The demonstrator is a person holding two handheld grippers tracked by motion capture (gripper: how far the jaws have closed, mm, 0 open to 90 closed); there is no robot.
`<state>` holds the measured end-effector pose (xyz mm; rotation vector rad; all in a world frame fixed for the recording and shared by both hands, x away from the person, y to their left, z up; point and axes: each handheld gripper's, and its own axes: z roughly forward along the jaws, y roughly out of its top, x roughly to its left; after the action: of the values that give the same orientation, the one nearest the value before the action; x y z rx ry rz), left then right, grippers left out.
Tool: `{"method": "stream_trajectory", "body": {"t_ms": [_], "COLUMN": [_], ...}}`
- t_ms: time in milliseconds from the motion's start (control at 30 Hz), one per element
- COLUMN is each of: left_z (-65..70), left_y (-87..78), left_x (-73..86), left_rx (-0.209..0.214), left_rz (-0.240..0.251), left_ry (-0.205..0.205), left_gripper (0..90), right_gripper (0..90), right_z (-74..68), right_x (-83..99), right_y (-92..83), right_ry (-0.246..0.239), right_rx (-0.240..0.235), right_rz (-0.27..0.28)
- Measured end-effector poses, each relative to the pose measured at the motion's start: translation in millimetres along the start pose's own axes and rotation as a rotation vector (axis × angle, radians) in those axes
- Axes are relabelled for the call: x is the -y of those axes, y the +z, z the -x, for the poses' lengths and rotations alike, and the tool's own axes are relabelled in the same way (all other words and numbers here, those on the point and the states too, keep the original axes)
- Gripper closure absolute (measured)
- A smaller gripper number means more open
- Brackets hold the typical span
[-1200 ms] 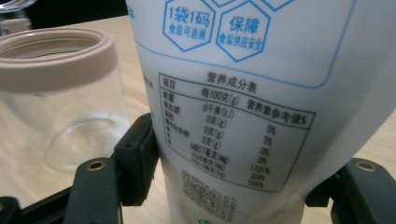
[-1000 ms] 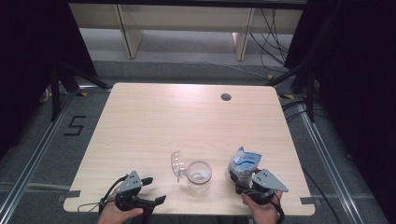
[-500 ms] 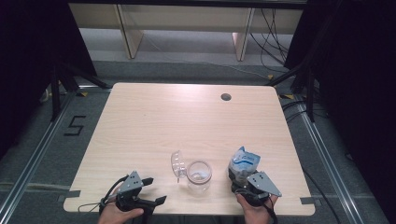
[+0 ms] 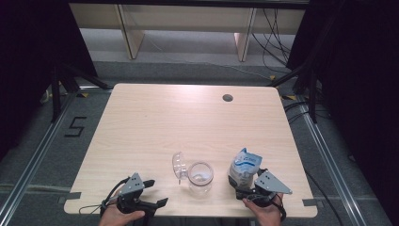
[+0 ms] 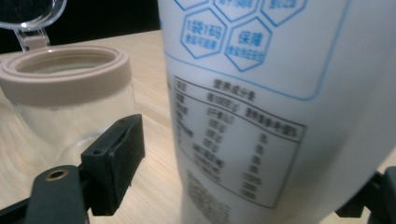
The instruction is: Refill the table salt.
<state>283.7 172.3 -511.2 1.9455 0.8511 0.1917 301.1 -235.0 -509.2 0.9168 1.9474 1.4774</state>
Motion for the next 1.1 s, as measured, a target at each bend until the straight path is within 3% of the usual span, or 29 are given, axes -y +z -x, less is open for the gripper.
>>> {"method": "stream_trajectory", "body": {"t_ms": [67,100,133,167,200,300,400,467,500,533,567,633,733,767,833,1033,1100], "left_z": [-2.0,-2.0,-2.1,-2.1,0.1,-0.4,-2.8,0.0,-0.4,-0.6,-0.8,-0.8,-0.9,-0.7,-0.5,-0.6,-0.6], "left_y": [-0.7,-1.1,-1.1,-1.2,0.9,0.7,-0.7,1.3,1.6,1.7,1.3,1.3,1.4,1.6,1.6,1.5,1.4], "left_x": [-0.3,-0.3,-0.2,-0.3,0.5,0.2,-0.1,0.6,0.8,0.7,0.6,0.6,0.5,0.6,0.6,0.5,0.6], "left_rx": [-0.003,-0.010,-0.008,-0.009,0.004,0.003,-0.003,0.007,0.010,0.011,0.010,0.010,0.010,0.010,0.010,0.011,0.011], "left_rz": [-0.012,-0.019,-0.021,-0.024,0.005,0.007,-0.023,0.004,0.010,0.011,0.007,0.007,0.007,0.007,0.007,0.010,0.007], "left_ry": [0.027,0.029,0.029,0.030,-0.003,0.011,0.032,-0.004,0.009,0.015,0.017,0.017,0.017,0.017,0.016,0.013,0.017], "left_gripper": [15.3,15.3,15.3,15.3,15.3,15.3,15.3,15.3,15.3,15.3,15.3,15.3,15.3,15.3,15.3,15.3,15.3], "right_gripper": [20.5,20.4,21.4,21.4,21.3,21.6,21.9,23.2,23.9,24.3,24.6,25.0,26.3,26.4,26.6,29.0,30.0], "right_z": [6.4,7.1,13.9,13.9,17.8,19.0,19.5,19.8,16.4,19.1,18.1,19.2,18.5,18.8,17.2,15.6,16.5], "right_x": [1.7,2.8,5.1,5.1,5.7,6.2,5.9,5.8,6.3,5.5,5.0,4.9,4.5,3.7,3.5,2.9,3.1], "right_y": [1.2,-0.9,2.0,2.0,1.6,2.2,3.1,4.6,4.4,6.5,5.3,6.5,8.7,10.0,10.2,14.7,16.1], "right_ry": [-0.002,0.021,-0.002,-0.002,-0.022,-0.010,-0.028,-0.034,0.000,-0.029,-0.019,-0.031,-0.004,-0.030,-0.017,-0.026,-0.037], "right_rx": [-0.030,-0.020,-0.050,-0.050,-0.077,-0.076,-0.085,-0.101,-0.078,-0.088,-0.073,-0.070,-0.076,-0.044,-0.041,-0.057,-0.029], "right_rz": [0.003,-0.006,0.023,0.023,-0.003,-0.005,-0.004,-0.002,0.000,0.009,-0.027,-0.017,-0.017,-0.019,-0.032,-0.028,0.009]}}
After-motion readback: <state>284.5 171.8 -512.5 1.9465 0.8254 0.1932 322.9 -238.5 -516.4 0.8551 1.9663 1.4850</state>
